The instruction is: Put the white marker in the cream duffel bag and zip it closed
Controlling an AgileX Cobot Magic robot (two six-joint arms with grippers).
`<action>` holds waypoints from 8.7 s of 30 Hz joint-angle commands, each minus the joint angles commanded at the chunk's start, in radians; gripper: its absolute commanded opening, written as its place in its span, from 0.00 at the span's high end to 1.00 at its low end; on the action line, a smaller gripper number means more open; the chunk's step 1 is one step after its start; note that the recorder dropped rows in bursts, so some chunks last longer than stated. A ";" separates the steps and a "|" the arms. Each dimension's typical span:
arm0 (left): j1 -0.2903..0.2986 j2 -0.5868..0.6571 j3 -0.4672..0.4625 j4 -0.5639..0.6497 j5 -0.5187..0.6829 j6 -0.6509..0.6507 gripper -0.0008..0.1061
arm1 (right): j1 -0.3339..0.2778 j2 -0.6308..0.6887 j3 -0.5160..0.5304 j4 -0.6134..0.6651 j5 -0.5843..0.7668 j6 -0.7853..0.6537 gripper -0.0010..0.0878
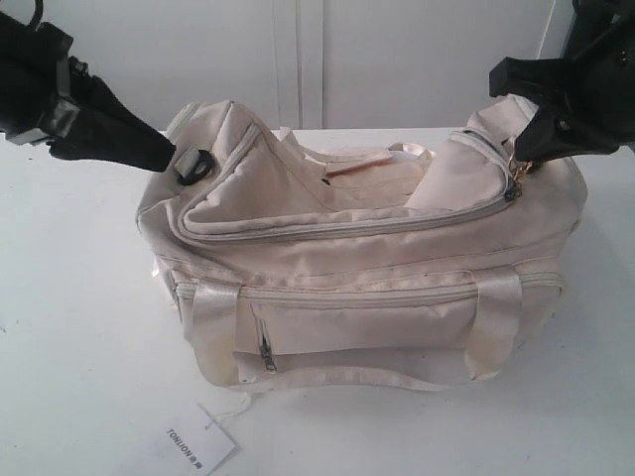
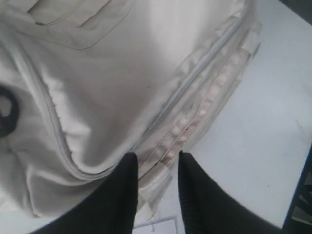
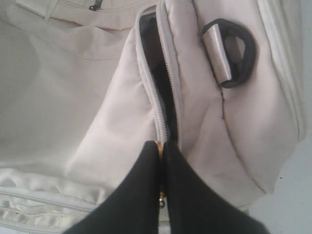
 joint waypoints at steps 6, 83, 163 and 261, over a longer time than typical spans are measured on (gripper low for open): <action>-0.063 0.000 0.000 -0.004 -0.005 0.044 0.66 | 0.000 0.002 0.000 0.034 0.000 0.000 0.99; -0.791 0.468 -0.002 0.594 -1.185 -0.063 0.99 | 0.000 0.004 0.000 -0.056 -0.087 0.000 0.99; -0.791 0.468 -0.002 0.599 -1.120 -0.065 0.99 | 0.079 0.225 -0.074 0.098 -0.284 -0.026 0.81; -0.014 -0.159 0.131 0.968 0.005 -1.024 0.99 | -0.051 -0.118 0.082 -0.180 0.154 0.007 0.99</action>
